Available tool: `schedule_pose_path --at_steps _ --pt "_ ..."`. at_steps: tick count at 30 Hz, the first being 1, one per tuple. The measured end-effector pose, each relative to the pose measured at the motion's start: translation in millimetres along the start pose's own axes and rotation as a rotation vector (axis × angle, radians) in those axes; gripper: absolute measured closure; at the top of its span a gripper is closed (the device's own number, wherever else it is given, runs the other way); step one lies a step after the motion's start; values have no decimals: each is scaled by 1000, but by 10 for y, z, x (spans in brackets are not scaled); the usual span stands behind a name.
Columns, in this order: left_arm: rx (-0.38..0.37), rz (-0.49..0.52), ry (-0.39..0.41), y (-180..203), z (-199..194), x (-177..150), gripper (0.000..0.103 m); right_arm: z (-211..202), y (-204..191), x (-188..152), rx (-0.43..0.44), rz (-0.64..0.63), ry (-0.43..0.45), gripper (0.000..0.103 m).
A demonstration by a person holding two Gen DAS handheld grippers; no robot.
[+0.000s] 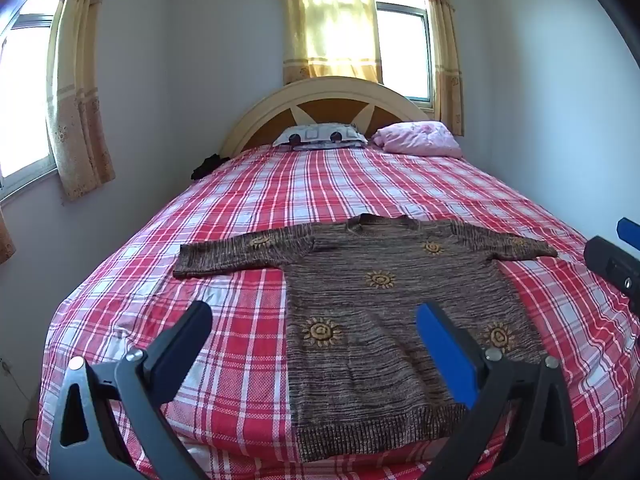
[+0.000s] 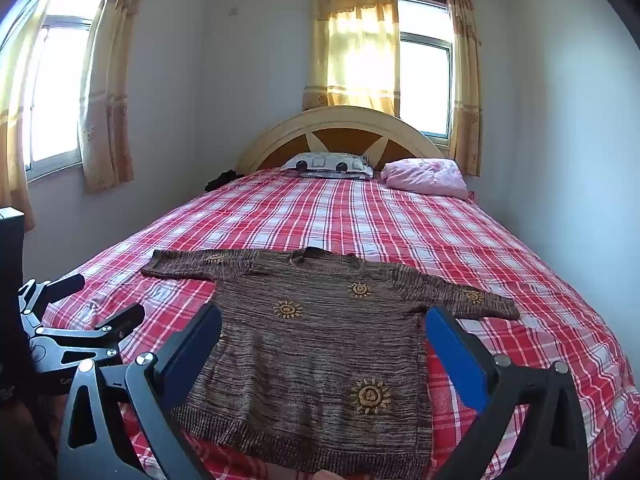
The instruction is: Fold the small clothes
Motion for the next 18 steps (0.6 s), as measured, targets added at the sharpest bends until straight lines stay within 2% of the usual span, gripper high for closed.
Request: schedule_pose_path --at_steps 18 --pt "4 5 -3 -26 56 -31 0 68 12 -55 -7 -5 -12 1"
Point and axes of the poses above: each gripper's, at about its wrist camera, not at the fingertips, and z roughly the way its jaws point, y to its right, x to its top, the point moved 5 cm from there along z, roughly the way its jaws point, and after that the axes turned 1 degree about -x, right-handed, at the moved point
